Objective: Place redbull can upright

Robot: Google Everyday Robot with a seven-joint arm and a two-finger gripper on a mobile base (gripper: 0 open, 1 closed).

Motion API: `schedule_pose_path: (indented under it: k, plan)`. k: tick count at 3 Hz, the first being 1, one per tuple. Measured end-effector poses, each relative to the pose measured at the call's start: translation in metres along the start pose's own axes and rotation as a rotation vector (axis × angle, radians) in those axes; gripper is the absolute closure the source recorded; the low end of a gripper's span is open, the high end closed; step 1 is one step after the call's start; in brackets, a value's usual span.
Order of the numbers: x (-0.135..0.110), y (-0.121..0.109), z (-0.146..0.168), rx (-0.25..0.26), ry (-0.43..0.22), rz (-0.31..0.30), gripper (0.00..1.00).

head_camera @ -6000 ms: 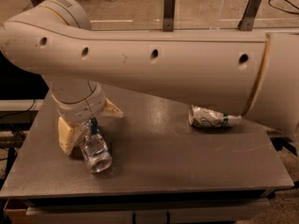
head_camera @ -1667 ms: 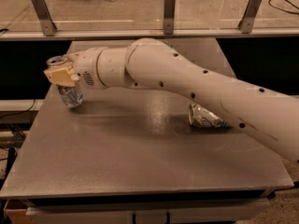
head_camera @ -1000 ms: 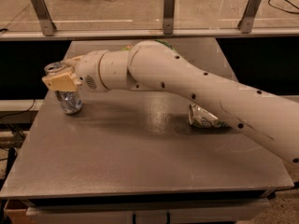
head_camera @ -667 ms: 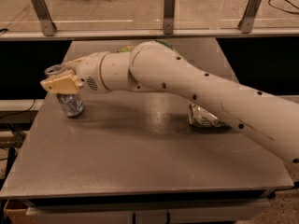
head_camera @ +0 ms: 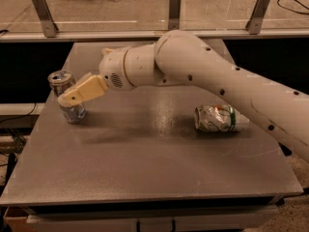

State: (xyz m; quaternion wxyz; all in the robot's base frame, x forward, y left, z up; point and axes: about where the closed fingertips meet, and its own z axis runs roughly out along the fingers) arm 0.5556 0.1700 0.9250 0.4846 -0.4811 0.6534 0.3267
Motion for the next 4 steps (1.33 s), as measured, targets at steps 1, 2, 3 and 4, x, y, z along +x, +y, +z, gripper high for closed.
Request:
schedule_pose_path:
  k: [1,2,3,4]
  plan:
    - [0.009,-0.041,-0.047,0.009,0.034,-0.023,0.00]
    - [0.017,-0.097,-0.101,0.019,0.062,-0.057,0.00]
    - [0.013,-0.136,-0.157,0.037,0.110,-0.102,0.00]
    - [-0.006,-0.144,-0.187,0.049,0.106,-0.123,0.00]
